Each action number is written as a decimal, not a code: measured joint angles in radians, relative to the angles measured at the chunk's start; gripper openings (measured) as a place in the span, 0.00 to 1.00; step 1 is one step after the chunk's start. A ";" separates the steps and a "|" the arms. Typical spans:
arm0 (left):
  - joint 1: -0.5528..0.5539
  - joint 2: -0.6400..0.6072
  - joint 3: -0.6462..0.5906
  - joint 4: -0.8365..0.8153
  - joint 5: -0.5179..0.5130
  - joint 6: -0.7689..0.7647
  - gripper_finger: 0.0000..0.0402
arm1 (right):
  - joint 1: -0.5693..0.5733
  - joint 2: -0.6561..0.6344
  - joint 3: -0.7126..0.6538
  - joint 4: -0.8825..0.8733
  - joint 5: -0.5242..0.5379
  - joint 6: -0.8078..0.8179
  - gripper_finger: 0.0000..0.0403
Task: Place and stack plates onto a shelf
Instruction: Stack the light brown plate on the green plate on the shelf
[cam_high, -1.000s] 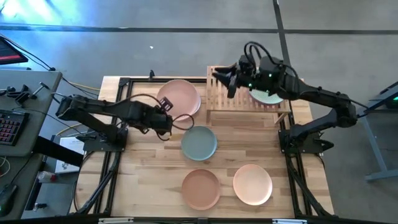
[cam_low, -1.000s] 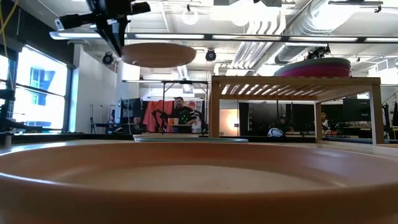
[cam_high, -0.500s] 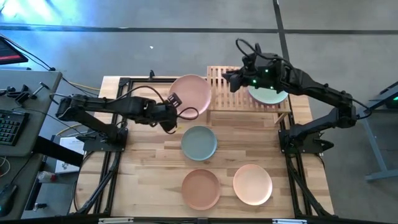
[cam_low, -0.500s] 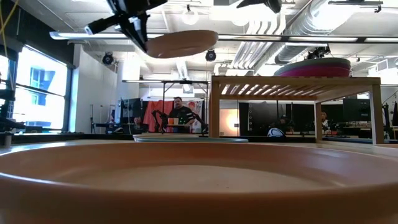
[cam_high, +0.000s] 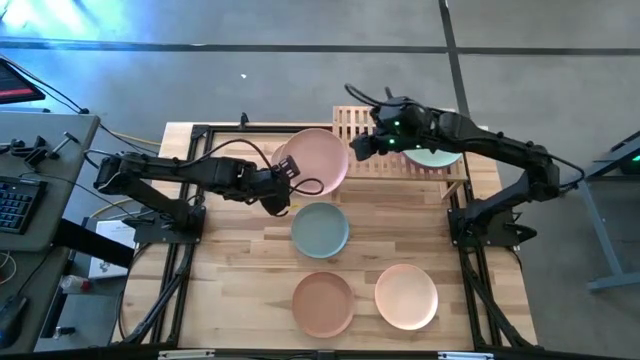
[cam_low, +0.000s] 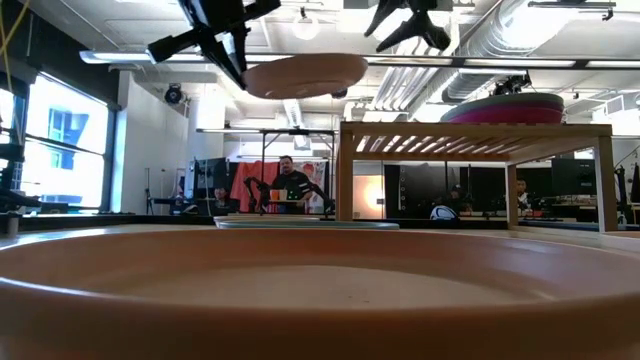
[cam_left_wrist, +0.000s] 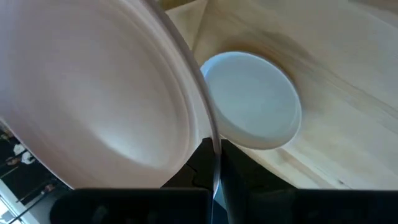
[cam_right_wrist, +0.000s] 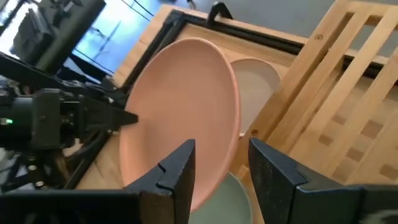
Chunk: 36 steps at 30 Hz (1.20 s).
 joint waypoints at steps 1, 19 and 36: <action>0.000 0.000 0.000 0.005 0.000 -0.004 0.00 | 0.000 0.007 0.000 -0.002 -0.005 0.003 0.32; 0.000 -0.001 0.000 0.061 0.018 0.030 0.00 | 0.000 0.101 -0.002 -0.010 -0.054 0.028 0.32; -0.001 -0.001 0.000 0.062 0.025 0.008 0.00 | 0.000 0.105 -0.002 -0.051 -0.067 0.107 0.03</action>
